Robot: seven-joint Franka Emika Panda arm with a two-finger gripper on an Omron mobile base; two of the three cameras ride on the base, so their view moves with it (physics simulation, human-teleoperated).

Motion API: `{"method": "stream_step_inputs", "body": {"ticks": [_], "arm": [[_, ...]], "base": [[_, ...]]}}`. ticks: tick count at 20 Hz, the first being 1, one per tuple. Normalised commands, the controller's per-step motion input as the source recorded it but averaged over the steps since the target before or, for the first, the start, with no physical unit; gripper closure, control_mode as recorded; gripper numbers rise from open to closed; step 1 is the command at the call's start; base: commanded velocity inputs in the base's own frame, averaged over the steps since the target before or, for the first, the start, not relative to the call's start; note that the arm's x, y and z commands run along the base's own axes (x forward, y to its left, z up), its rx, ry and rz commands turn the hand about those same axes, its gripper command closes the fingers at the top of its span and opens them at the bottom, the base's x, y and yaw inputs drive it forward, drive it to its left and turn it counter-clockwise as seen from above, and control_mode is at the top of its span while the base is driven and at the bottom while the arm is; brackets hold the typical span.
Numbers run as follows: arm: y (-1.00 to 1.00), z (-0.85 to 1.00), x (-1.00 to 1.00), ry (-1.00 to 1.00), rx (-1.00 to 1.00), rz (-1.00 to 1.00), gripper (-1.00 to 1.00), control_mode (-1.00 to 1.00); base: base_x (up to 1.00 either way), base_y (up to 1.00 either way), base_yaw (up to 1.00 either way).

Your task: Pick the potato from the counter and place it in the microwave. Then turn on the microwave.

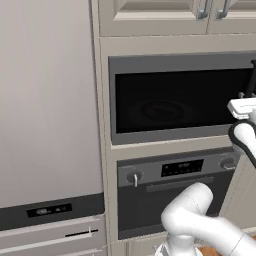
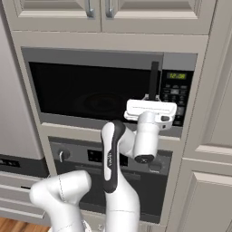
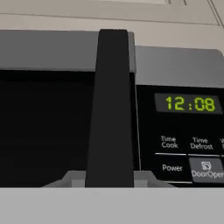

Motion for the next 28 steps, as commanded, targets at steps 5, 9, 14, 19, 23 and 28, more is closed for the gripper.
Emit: {"method": "stream_step_inputs", "body": {"ticks": [5, 9, 14, 19, 23, 28], "arm": [[0.00, 0.00, -0.38, 0.00, 0.00, 0.04, 1.00, -1.00], [0.00, 0.00, -0.38, 0.00, 0.00, 0.05, 1.00, -1.00], [0.00, 0.00, -0.43, 0.00, 0.00, 0.04, 1.00, -1.00], [0.00, 0.00, -0.48, 0.01, 0.00, 0.03, 1.00, -1.00], [0.00, 0.00, -0.55, 0.03, 0.00, 0.01, 1.00, -1.00], [0.00, 0.00, -0.62, 0.03, 0.00, 0.01, 1.00, -1.00]], "base": [[0.00, 0.00, 0.00], [0.00, 0.00, 0.00], [0.00, 0.00, 0.00], [0.00, 0.00, 0.00], [0.00, 0.00, 0.00], [0.00, 0.00, 0.00]]}}
